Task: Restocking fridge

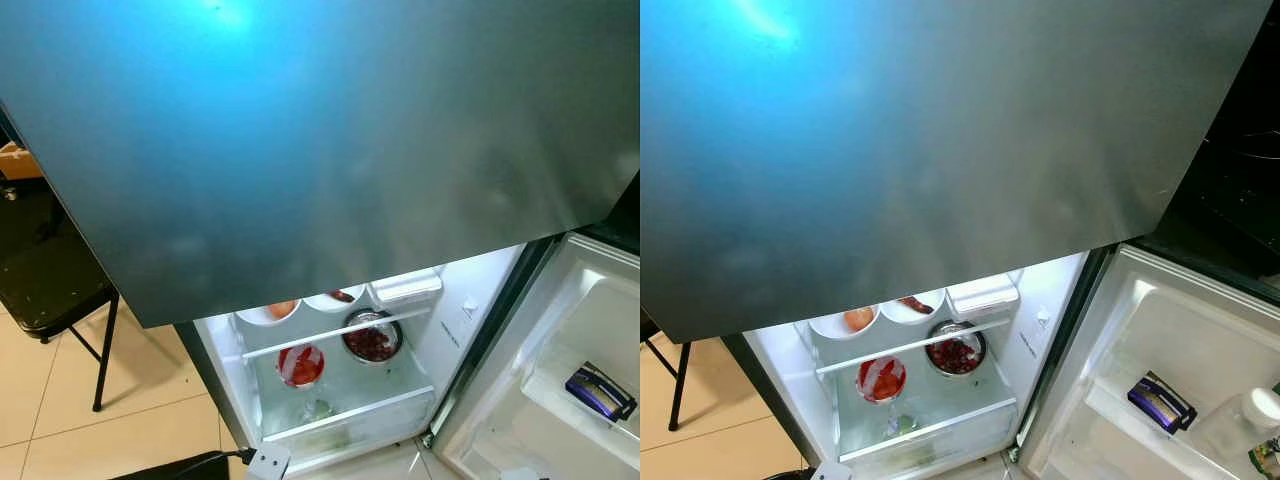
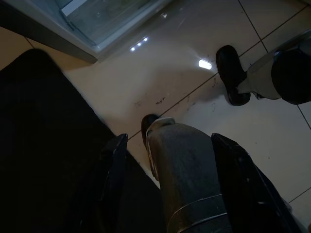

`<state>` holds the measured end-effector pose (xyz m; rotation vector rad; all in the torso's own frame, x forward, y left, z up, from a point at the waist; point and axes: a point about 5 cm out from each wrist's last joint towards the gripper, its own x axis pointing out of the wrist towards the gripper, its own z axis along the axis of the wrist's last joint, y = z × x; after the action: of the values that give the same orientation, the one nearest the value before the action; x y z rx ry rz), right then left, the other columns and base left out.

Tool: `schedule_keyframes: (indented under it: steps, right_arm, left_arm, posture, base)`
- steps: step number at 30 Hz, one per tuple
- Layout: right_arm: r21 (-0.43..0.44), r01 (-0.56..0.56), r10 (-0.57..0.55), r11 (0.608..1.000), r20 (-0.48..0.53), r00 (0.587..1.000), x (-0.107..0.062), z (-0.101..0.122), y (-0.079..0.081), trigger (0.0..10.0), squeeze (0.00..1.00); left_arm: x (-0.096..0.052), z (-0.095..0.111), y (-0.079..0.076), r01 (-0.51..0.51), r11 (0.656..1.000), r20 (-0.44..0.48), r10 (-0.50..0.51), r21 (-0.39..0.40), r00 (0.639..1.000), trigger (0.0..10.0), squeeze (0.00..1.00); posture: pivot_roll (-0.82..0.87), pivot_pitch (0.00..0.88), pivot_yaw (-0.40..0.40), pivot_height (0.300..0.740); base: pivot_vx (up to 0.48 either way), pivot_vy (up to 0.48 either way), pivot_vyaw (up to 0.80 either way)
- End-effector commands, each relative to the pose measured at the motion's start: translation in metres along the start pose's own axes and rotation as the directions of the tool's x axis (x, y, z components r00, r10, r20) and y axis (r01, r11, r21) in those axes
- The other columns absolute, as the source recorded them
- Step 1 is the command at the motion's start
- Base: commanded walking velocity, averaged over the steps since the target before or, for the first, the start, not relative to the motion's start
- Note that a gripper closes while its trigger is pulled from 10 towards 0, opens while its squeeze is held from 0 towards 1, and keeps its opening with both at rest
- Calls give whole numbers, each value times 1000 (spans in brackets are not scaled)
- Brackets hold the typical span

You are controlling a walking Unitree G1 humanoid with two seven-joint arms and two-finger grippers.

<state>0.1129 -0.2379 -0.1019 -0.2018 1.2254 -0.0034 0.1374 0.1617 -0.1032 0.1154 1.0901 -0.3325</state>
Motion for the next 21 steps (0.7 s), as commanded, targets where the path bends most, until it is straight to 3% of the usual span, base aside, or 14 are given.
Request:
schedule_keyframes:
  steps: [1,21]
  right_arm:
    - [0,-4,4,1000,-5,1000,0,-1,1,10000,0]
    - [-2,-7,7,1000,-8,1000,0,-2,2,10000,0]
  left_arm:
    - [0,-3,-2,5,1000,-15,-5,-4,1000,10000,0]
    - [0,-2,-1,1,1000,-14,-1,-3,1000,10000,0]
  posture:
    - [-10,0,-49,740]
    - [-8,0,-49,740]
  base:
    - [0,0,0]
    - [0,0,0]
